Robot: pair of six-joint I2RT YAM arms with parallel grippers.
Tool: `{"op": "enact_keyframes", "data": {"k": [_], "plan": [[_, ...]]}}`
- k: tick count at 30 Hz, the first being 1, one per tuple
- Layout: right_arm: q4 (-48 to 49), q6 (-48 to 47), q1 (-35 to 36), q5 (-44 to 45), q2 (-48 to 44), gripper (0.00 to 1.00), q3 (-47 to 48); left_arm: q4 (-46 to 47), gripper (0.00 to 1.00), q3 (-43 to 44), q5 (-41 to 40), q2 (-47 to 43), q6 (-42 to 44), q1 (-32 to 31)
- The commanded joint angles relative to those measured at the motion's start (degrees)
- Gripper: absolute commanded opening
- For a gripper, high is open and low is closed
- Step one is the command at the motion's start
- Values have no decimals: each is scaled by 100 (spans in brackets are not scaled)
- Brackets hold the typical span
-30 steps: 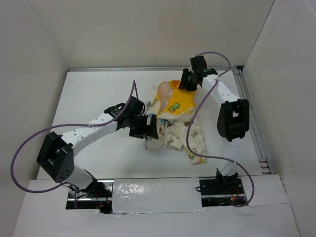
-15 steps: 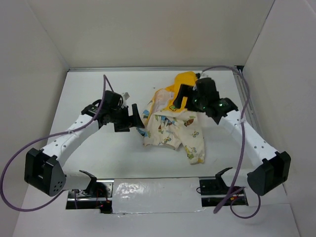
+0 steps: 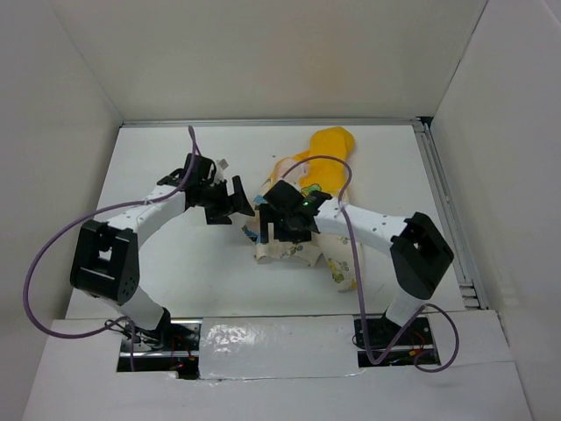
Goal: Zip up the jacket
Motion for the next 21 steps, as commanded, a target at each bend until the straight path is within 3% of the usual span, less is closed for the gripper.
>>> {"op": "enact_keyframes", "data": {"k": [1, 3, 8, 9, 11, 12, 19, 21], "plan": [[-149, 339, 296, 735, 189, 95, 795, 395, 99, 389, 394, 390, 224, -62], [-18, 435, 262, 387, 313, 91, 709, 421, 97, 469, 359, 549, 276, -80], [553, 523, 235, -187, 409, 88, 392, 544, 79, 495, 438, 910, 391, -106], [597, 532, 253, -248, 436, 87, 374, 666, 70, 434, 482, 919, 408, -106], [747, 515, 305, -459, 541, 85, 383, 772, 63, 390, 614, 945, 478, -123], [764, 550, 358, -460, 576, 84, 409, 799, 50, 381, 640, 963, 487, -141], [625, 831, 350, -390, 1121, 71, 620, 922, 0, 206, 763, 1016, 575, -194], [589, 875, 350, -346, 1139, 69, 603, 931, 0, 162, 728, 1007, 593, -194]]}}
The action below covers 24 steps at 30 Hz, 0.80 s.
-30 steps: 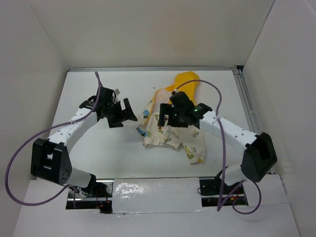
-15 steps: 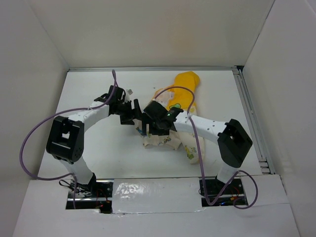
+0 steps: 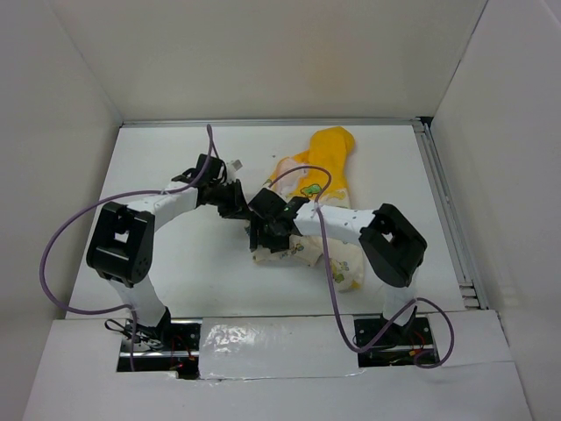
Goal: Zip up the jacket
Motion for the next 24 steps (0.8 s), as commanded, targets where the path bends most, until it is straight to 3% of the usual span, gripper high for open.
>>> {"op": "enact_keyframes", "data": {"k": [1, 5, 16, 17, 19, 20, 24], "plan": [[94, 235, 6, 102, 55, 68, 70, 198, 0, -140, 162, 39, 140, -32], [227, 297, 7, 111, 63, 51, -72, 260, 0, -272, 179, -66, 167, -41], [139, 411, 103, 164, 468, 48, 130, 304, 0, -694, 215, -523, -9, -58], [148, 411, 112, 208, 468, 44, 130, 295, 0, -729, 197, -541, -26, -67], [113, 385, 156, 269, 459, 13, 139, 313, 0, -791, 197, -603, -70, -67], [122, 358, 156, 304, 433, 2, 113, 322, 0, -817, 206, -638, -70, -76], [288, 200, -37, 130, -223, 0, -404, 278, 0, -931, 189, -805, -88, -102]]}}
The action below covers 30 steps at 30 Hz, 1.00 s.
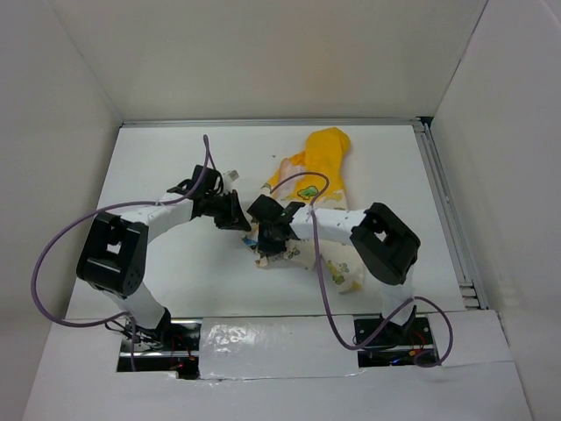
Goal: Zip up the jacket
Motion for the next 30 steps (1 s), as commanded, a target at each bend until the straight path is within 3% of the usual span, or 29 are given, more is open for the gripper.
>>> {"op": "enact_keyframes", "data": {"k": [1, 7, 12, 14, 15, 17, 22, 28, 30], "plan": [[249, -219, -253, -87, -828, 0, -712, 5, 0, -164, 143, -331, -49, -80], [856, -1097, -799, -983, -2437, 0, -2077, -22, 0, -525, 247, -744, -198, -493], [1058, -1608, -1361, -1643, -3422, 0, -3044, -171, 0, -780, 55, -876, -488, -1240], [1154, -1740, -1546, -1784, -3764, 0, -3335, -250, 8, -859, 20, -798, -532, -1415], [1172, -1784, -1590, -1784, -3844, 0, -3405, -338, 22, -885, -50, -762, -515, -1460], [1138, -1846, -1643, -1881, -3968, 0, -3467, -426, 30, -947, -147, -657, -584, -1574], [1207, -1951, -1670, -1942, -4073, 0, -3564, -549, 29, -947, -244, -428, -593, -1750], [1251, -1987, -1696, -1986, -4065, 0, -3555, -532, 20, -947, -314, -279, -532, -1847], [1260, -1996, -1714, -1995, -4047, 0, -3547, -584, 28, -860, -358, -174, -480, -1865]]}}
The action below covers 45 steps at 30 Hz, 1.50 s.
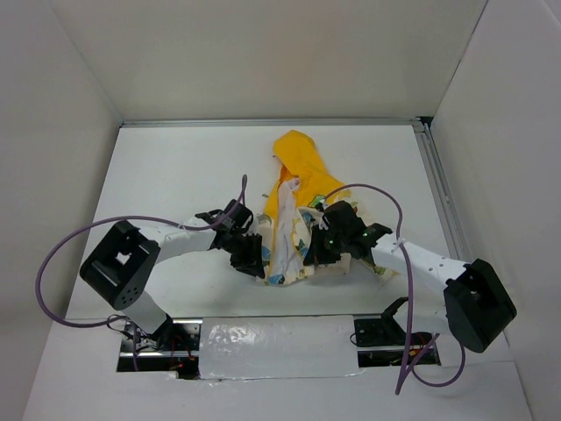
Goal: Zip up the jacket
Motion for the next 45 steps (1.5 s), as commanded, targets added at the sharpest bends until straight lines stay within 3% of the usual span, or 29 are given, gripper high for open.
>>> {"op": "enact_keyframes", "data": {"k": [1, 2, 5, 7, 9, 11, 16, 19, 21, 25, 32, 35, 36, 38, 45], "plan": [[316, -127, -50, -94, -74, 0, 29, -289, 32, 140, -133, 285, 132, -75], [299, -136, -59, -94, -39, 0, 38, -360, 42, 218, -195, 339, 168, -101], [307, -153, -77, -102, -12, 0, 65, -448, 47, 263, -257, 418, 229, -128], [325, -153, -86, -137, 23, 0, 82, -422, 47, 219, -213, 375, 247, -128], [334, -153, -86, -164, 32, 0, 82, -378, 35, 210, -213, 340, 230, -145], [360, -153, -86, -173, 58, 0, 82, -326, 35, 202, -117, 313, 264, -136], [404, -145, -94, -225, 111, 0, 56, -194, 47, 219, 121, 269, 432, -294], [457, -118, -86, -287, 137, 0, 38, -202, 49, 254, 183, 304, 432, -330], [492, -109, -86, -322, 146, 0, 21, -176, 47, 263, 200, 313, 414, -338], [544, -83, -86, -366, 155, 0, -14, -106, 29, 219, 235, 357, 344, -338], [580, -83, -86, -384, 199, 0, -32, -132, 29, 281, 209, 427, 300, -356], [580, -83, -86, -392, 216, 0, -23, -123, 22, 316, 200, 410, 291, -356], [588, -83, -77, -392, 225, 0, -15, -123, 10, 307, 183, 410, 274, -356], [641, -92, -86, -454, 216, 0, -49, -62, 0, 290, 226, 340, 265, -356], [1159, -65, -86, -875, -47, 0, -76, 176, 0, 500, 420, -450, 274, -356]]}}
